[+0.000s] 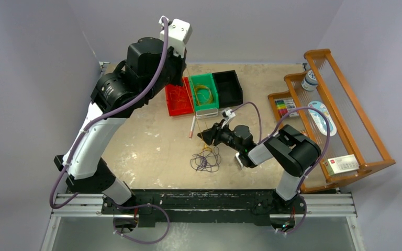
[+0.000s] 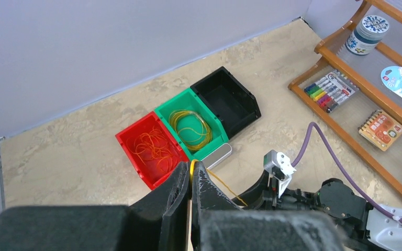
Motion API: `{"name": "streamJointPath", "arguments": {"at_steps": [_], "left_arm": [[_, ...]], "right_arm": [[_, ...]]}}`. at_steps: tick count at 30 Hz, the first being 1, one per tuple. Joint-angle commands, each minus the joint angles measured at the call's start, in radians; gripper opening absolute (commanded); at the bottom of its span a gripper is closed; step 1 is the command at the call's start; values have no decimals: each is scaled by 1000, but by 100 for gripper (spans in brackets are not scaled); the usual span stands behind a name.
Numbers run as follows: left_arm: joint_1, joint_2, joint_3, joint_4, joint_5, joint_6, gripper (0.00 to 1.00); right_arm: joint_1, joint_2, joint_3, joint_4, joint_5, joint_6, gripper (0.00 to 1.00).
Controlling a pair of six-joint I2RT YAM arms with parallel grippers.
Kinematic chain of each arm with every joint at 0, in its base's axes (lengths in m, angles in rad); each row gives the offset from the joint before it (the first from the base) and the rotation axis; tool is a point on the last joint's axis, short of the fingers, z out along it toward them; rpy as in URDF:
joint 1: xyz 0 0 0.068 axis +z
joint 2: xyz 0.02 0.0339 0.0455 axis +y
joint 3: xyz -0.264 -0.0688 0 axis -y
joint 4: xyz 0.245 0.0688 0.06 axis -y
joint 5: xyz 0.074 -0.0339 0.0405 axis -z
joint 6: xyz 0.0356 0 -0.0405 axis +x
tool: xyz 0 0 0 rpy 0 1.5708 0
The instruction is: Untangle the cables
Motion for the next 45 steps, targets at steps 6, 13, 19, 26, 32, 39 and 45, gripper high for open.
{"name": "streamJointPath", "arguments": {"at_steps": [6,13,19,26,32,39,45], "left_arm": [[2,-67,122,261,-114,40,0],[2,-118,96,361,-108,40,0],[2,-132,90,369,-116,50,0],[2,-138,54,364,-124,50,0],[2,-145,29,366,-135,56,0],[2,-152,32,379,-183,80,0],[2,-156,39,380,-185,94,0]], "right_arm": [[-1,10,-54,-150,60,-27,44],[-2,-41,-63,-201,135,-18,42],[-1,-103,-76,-250,192,-19,44],[-1,-185,-81,-247,187,-72,38],[-2,-266,-84,-286,195,-111,21],[-10,-258,-103,-326,266,-61,0],[-15,-232,-130,-204,220,-51,0]]}}
